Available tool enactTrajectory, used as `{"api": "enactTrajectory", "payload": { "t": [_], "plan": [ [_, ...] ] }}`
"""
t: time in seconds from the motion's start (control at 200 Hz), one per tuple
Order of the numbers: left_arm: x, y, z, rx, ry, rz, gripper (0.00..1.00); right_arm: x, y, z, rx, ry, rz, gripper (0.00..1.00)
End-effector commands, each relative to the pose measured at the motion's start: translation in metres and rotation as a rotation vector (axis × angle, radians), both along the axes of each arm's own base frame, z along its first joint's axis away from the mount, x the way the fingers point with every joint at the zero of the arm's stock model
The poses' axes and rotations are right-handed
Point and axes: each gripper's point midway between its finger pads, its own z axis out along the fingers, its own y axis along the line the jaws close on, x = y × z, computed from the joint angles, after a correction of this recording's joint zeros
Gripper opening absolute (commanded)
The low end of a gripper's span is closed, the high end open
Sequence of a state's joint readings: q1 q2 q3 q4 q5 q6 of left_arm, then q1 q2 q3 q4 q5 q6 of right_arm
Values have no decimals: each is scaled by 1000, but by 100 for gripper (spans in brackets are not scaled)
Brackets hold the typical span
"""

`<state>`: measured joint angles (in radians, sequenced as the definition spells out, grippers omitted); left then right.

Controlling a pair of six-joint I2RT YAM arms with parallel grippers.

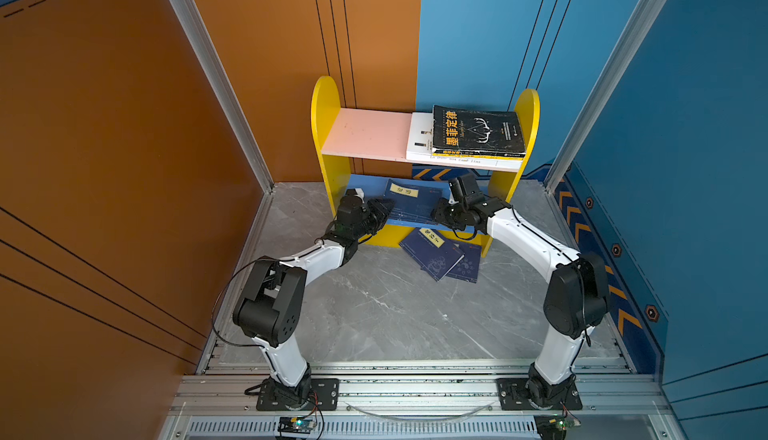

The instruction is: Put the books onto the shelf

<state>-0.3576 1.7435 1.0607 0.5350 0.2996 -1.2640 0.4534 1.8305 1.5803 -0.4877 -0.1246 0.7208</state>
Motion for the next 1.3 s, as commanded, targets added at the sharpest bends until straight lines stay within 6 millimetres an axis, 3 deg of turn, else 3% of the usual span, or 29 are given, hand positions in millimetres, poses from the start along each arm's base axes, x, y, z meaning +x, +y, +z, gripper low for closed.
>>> {"api": "enactTrajectory", "payload": {
  "t": [0.0,0.255,0.366,0.561,0.746,0.951,1.297],
  "plan": [
    [3,7,11,5,-24,38,47,2,-1,-5,-55,6,5,35],
    [-17,46,-3,283,123,112,71,4,-3,1,-67,-13,-2,35],
    [-20,52,-3,391,150,84,73,6,-3,4,-67,-21,-5,35],
    [-17,41,-19,487,191,-41,72,9,-2,4,-67,-22,-5,35],
    [-9,24,-18,516,170,-114,69,10,0,3,-65,-22,-4,35],
    [-5,17,-22,528,181,-129,69,10,6,1,-60,-19,0,35],
    [-10,8,-8,594,142,-139,69,9,9,0,-64,-18,-2,35]
  ]
}}
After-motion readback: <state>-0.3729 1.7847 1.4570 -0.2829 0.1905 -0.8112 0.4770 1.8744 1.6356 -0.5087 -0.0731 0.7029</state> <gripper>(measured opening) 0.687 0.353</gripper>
